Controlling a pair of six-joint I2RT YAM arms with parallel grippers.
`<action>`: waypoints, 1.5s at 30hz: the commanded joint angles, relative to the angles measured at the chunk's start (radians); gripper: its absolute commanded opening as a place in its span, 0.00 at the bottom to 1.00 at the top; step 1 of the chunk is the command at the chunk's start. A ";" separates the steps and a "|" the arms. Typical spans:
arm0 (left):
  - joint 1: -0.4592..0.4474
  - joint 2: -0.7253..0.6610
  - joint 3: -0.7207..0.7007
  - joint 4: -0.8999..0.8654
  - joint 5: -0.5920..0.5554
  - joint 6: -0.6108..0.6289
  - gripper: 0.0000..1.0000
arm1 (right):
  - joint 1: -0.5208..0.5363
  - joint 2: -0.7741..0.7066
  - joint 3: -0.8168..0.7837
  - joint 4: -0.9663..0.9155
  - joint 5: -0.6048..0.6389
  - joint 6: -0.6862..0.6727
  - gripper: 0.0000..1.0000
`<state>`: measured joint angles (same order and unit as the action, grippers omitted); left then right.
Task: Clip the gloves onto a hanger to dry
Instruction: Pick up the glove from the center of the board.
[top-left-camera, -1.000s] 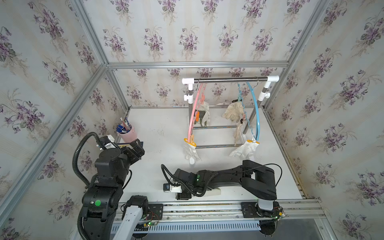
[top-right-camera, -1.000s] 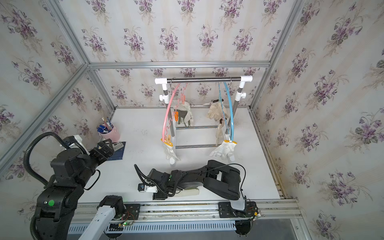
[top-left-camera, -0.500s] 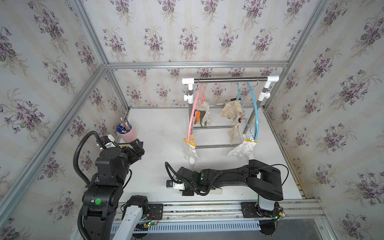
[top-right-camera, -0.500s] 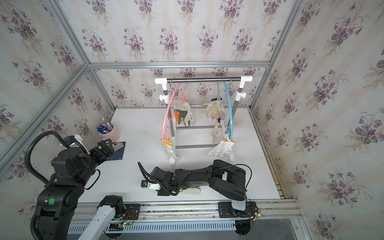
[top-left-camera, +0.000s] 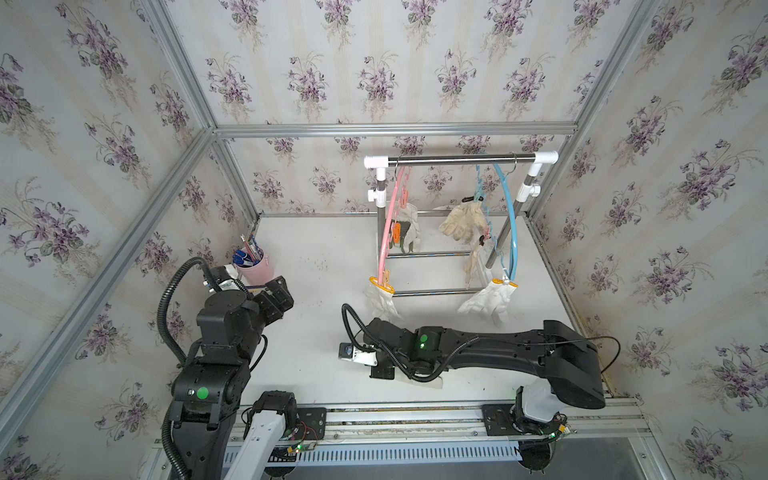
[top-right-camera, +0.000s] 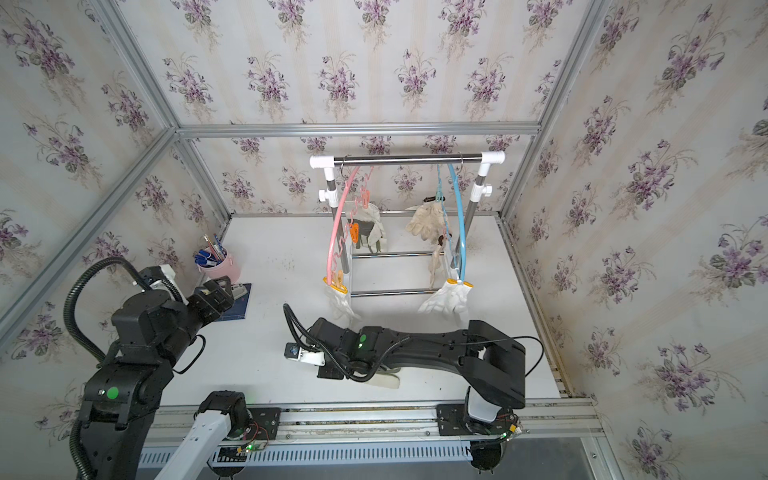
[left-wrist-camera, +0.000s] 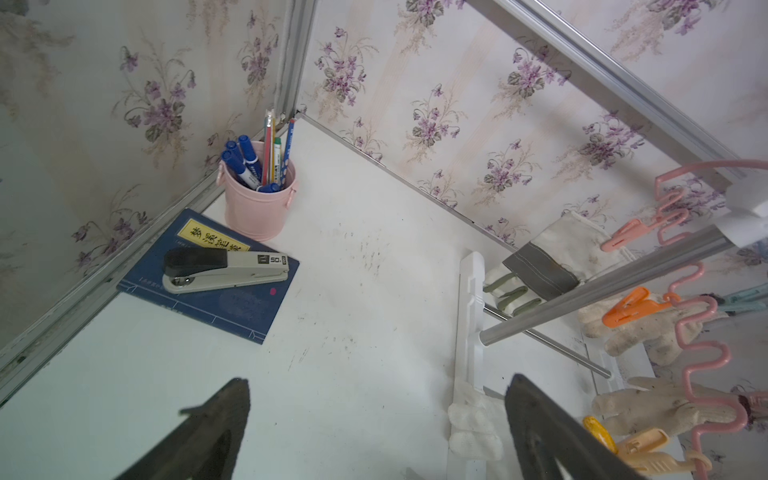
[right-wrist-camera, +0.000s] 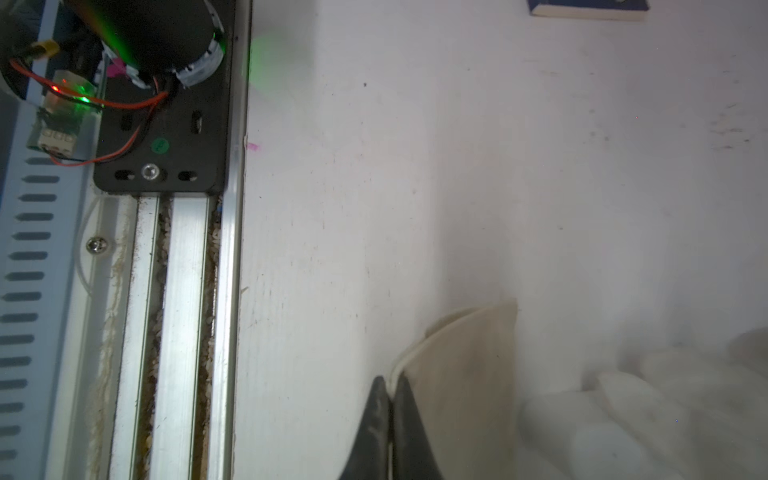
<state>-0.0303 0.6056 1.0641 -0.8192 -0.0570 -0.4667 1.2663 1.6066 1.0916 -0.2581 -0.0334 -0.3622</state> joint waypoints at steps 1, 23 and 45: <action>0.001 0.051 0.005 0.132 0.174 0.116 0.95 | -0.049 -0.100 0.033 -0.074 -0.056 -0.014 0.00; -0.003 0.105 -0.176 0.577 1.218 0.655 0.88 | -0.402 -0.411 0.262 -0.303 -0.565 -0.216 0.00; -0.042 0.129 -0.509 1.238 1.250 0.287 0.69 | -0.410 -0.368 0.335 -0.242 -0.565 -0.216 0.00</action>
<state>-0.0666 0.7380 0.5831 0.2653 1.2259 -0.1310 0.8570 1.2320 1.4078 -0.5346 -0.5739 -0.5766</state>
